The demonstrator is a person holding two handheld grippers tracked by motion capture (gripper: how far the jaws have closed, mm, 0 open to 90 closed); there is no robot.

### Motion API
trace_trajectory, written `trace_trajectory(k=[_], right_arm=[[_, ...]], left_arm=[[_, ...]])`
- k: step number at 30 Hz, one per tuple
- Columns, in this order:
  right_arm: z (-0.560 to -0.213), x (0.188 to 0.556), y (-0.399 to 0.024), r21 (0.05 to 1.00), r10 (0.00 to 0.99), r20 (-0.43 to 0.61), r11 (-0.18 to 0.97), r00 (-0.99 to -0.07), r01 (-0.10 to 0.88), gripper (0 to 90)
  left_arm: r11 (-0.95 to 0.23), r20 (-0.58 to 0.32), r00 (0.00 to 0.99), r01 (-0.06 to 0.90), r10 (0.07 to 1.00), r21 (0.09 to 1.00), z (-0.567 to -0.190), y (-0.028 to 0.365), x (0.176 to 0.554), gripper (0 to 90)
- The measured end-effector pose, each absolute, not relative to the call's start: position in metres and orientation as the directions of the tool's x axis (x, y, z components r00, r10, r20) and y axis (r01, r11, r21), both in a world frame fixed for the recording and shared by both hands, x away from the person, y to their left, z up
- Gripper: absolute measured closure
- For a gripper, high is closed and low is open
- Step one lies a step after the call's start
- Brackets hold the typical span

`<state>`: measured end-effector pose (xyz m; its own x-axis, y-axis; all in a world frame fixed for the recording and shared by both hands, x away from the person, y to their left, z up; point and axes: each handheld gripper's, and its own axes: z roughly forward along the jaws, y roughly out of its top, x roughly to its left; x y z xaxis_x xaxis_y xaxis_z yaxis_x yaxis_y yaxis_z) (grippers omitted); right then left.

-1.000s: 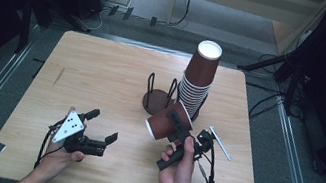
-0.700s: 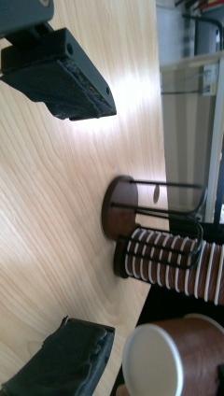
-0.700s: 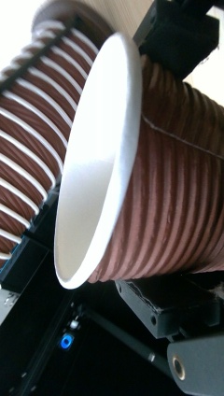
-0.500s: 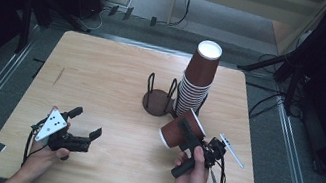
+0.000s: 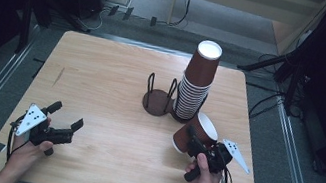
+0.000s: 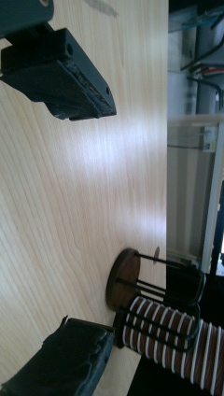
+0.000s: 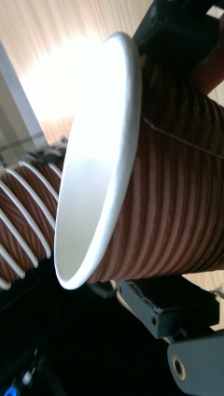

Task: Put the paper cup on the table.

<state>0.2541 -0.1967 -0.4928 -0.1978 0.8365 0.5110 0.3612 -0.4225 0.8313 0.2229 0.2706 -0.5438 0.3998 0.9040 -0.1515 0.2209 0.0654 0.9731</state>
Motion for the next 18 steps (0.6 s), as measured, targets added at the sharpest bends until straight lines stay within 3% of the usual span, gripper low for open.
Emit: trace_trajectory(k=[4, 18], right_arm=[[-0.495, 0.255, -0.200, 0.876, 0.885, 0.431, -0.362, -0.179, 0.318, 10.5], [-0.504, 0.263, -0.204, 0.976, 0.988, 0.117, -0.096, -0.101, 0.194, 10.3]], left_arm=[[0.030, -0.114, 0.376, 0.220, 0.920, 0.975, -0.547, 0.276, 0.225, 0.0], [0.061, -0.139, 0.330, 0.235, 0.934, 0.970, -0.549, 0.288, 0.229, 0.0]])
